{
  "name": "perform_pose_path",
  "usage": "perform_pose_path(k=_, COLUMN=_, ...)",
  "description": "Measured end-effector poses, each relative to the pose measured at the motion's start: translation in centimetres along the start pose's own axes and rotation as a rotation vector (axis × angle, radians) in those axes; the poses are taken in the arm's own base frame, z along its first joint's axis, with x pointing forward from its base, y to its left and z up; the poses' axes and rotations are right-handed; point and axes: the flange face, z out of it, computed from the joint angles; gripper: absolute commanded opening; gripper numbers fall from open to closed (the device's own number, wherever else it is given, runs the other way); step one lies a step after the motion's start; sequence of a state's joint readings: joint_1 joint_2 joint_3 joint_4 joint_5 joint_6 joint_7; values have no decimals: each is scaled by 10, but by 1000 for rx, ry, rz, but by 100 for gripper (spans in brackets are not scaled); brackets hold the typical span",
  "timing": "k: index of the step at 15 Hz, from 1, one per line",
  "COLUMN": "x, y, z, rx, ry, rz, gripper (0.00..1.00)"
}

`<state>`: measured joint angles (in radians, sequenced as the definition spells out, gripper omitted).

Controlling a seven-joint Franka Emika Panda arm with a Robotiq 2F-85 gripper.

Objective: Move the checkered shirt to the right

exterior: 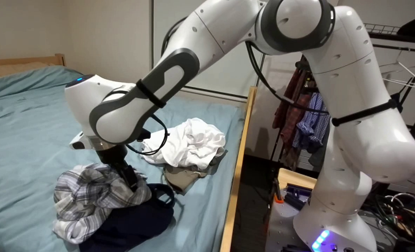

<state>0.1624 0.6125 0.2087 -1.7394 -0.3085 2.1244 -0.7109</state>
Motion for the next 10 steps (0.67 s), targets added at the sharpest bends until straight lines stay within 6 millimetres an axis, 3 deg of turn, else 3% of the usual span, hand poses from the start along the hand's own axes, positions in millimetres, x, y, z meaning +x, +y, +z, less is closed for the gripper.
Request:
perform_pose_path(k=2, x=0, y=1, z=-4, rx=-70, ry=7, rz=-75, gripper=100)
perform_pose_path(k=5, x=-2, y=18, z=-3, rx=-183, ry=25, rz=-177, gripper=100)
perform_pose_path(k=10, x=3, y=55, z=24, rx=-323, ry=87, rz=-378, gripper=100)
